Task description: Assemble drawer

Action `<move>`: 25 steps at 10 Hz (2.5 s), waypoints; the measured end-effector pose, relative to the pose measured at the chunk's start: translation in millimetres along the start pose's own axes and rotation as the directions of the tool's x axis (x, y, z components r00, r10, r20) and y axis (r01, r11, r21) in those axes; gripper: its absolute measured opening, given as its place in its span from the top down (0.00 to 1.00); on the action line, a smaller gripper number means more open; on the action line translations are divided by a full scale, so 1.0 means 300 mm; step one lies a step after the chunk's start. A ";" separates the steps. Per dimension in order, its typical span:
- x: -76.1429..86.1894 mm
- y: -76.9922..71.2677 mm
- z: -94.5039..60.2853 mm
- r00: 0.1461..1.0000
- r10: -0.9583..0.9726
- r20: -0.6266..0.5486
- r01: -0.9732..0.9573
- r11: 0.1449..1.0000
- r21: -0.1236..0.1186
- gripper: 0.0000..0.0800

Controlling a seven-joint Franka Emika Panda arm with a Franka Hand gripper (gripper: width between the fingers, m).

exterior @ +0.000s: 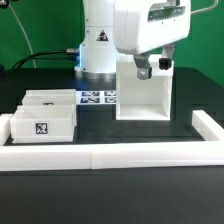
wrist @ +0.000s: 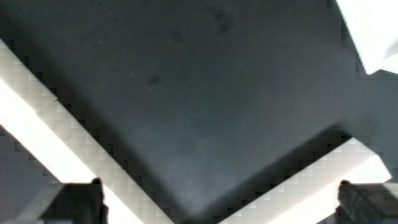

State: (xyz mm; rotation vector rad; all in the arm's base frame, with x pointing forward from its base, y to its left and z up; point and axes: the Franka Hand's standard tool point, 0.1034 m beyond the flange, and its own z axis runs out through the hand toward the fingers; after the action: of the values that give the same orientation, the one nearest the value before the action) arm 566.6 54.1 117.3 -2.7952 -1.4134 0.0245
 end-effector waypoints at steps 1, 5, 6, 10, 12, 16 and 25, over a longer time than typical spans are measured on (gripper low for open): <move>-0.036 -0.014 -0.004 0.999 0.037 -0.015 -0.037 0.999 -0.002 0.19; -0.141 -0.219 -0.076 0.918 0.397 -0.022 -0.397 0.918 -0.019 0.19; -0.154 -0.265 -0.088 0.896 0.444 -0.019 -0.444 0.896 -0.014 0.19; -0.160 -0.278 -0.092 0.898 0.440 -0.018 -0.440 0.898 -0.014 0.19; -0.172 -0.295 -0.095 0.781 0.622 -0.052 -0.623 0.782 -0.004 0.19; -0.138 -0.432 -0.059 0.579 0.815 -0.024 -0.815 0.579 0.005 0.19; -0.142 -0.550 0.077 0.519 0.855 0.014 -0.855 0.519 0.013 0.50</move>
Offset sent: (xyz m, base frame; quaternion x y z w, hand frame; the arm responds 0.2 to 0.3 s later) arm -0.0736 0.0096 0.0285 -0.0607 -0.0095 0.2293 0.9714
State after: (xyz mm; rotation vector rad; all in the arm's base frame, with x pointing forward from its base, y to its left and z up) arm 408.1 117.6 97.2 -3.1237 0.1388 0.0500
